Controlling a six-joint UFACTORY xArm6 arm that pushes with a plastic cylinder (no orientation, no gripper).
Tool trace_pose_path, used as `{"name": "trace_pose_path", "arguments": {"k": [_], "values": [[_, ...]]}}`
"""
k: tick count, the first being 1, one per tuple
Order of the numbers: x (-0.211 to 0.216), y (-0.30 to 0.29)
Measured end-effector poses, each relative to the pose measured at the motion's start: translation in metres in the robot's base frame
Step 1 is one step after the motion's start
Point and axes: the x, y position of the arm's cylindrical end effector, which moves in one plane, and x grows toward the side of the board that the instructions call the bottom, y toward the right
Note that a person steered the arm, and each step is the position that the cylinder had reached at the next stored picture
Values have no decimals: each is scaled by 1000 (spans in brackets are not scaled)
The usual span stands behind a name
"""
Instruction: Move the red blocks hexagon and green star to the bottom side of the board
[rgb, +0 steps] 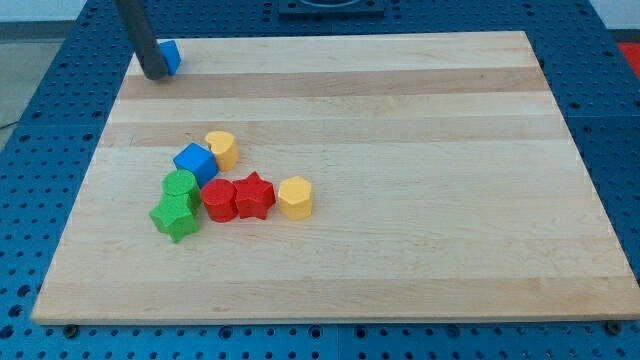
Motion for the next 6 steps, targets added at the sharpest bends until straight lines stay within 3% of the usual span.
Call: {"name": "trace_pose_path", "arguments": {"k": [2,4,5,6], "values": [[-5,11],[73,11],[77,11],[148,9]]}}
